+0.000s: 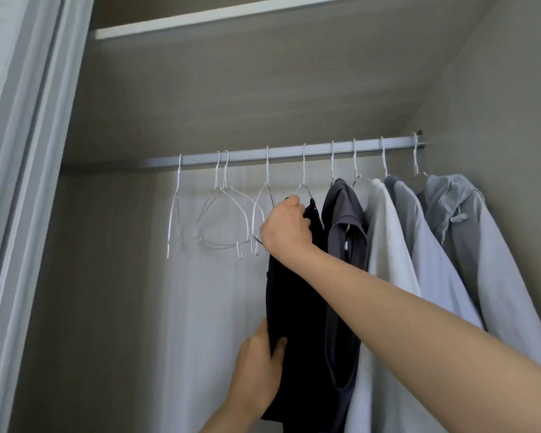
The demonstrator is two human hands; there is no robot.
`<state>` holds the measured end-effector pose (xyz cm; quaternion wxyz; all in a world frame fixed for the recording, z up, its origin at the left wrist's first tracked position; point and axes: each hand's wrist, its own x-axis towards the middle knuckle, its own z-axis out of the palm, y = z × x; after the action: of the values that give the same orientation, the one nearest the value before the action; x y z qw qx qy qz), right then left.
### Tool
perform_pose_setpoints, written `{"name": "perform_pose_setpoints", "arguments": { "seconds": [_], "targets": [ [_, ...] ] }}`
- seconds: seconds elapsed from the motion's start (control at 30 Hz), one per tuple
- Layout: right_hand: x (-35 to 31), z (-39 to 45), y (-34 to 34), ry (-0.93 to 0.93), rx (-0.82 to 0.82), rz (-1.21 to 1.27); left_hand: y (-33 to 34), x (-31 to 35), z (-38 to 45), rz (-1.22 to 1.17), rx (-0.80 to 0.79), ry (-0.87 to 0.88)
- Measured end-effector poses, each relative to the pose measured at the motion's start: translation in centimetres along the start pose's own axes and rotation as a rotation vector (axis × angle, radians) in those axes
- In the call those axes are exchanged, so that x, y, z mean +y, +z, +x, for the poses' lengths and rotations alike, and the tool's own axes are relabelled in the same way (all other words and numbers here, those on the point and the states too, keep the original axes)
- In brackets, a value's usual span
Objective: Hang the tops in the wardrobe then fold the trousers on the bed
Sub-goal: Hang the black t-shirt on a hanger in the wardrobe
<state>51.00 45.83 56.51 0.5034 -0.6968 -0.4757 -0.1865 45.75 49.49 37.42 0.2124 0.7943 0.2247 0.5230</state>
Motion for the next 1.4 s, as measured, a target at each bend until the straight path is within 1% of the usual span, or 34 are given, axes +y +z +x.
{"name": "perform_pose_setpoints", "arguments": {
  "seconds": [0.1,0.17,0.23,0.4,0.5,0.6,0.67,0.8,0.9,1.0,1.07,1.13,1.23,1.3,1.33,1.4],
  "targets": [
    [0.4,-1.7,1.0,-0.210,0.076,-0.336,-0.3,0.1,-1.0,-0.037,0.022,-0.013],
    [1.1,-2.9,1.5,-0.294,0.115,-0.449,-0.5,0.2,-2.0,-0.059,0.040,-0.018],
    [1.9,-4.7,1.7,-0.318,0.123,-0.507,-0.9,0.2,-3.4,-0.081,0.034,-0.044],
    [3.2,-10.8,0.1,-0.366,0.053,-0.515,-2.5,0.6,-7.8,-0.095,-0.006,-0.076],
    [4.3,-15.4,-0.6,-0.413,0.026,-0.506,-4.0,1.7,-10.9,-0.127,-0.008,-0.128],
    [5.1,-21.1,-1.3,-0.518,-0.001,-0.505,-5.9,2.2,-14.9,-0.117,-0.012,-0.224],
    [5.1,-24.7,-1.7,-0.604,-0.027,-0.489,-7.5,2.3,-17.7,-0.119,-0.008,-0.248],
    [4.5,-31.6,-2.1,-0.710,-0.124,-0.405,-11.4,2.9,-24.5,-0.057,0.011,-0.296],
    [4.1,-36.6,-1.6,-0.742,-0.256,-0.290,-14.6,3.4,-30.5,0.014,0.045,-0.354],
    [3.5,-40.7,-1.0,-0.755,-0.343,-0.157,-17.8,4.2,-36.5,0.079,0.124,-0.469],
    [2.8,-43.7,-0.7,-0.726,-0.419,-0.038,-19.6,5.1,-40.9,0.143,0.171,-0.562],
    [2.1,-46.9,-0.5,-0.710,-0.498,0.114,-21.3,6.1,-45.7,0.217,0.263,-0.654],
    [1.0,-52.5,0.1,-0.732,-0.626,0.316,-22.9,9.4,-53.4,0.336,0.423,-0.832],
    [0.4,-56.3,0.1,-0.730,-0.759,0.428,-23.0,12.0,-58.1,0.393,0.529,-0.940],
    [0.0,-58.8,-0.1,-0.755,-0.851,0.480,-22.7,13.8,-61.0,0.433,0.606,-1.009],
    [-0.4,-62.9,-0.9,-0.821,-0.964,0.543,-21.8,16.7,-65.6,0.506,0.735,-1.114]
  ]
}}
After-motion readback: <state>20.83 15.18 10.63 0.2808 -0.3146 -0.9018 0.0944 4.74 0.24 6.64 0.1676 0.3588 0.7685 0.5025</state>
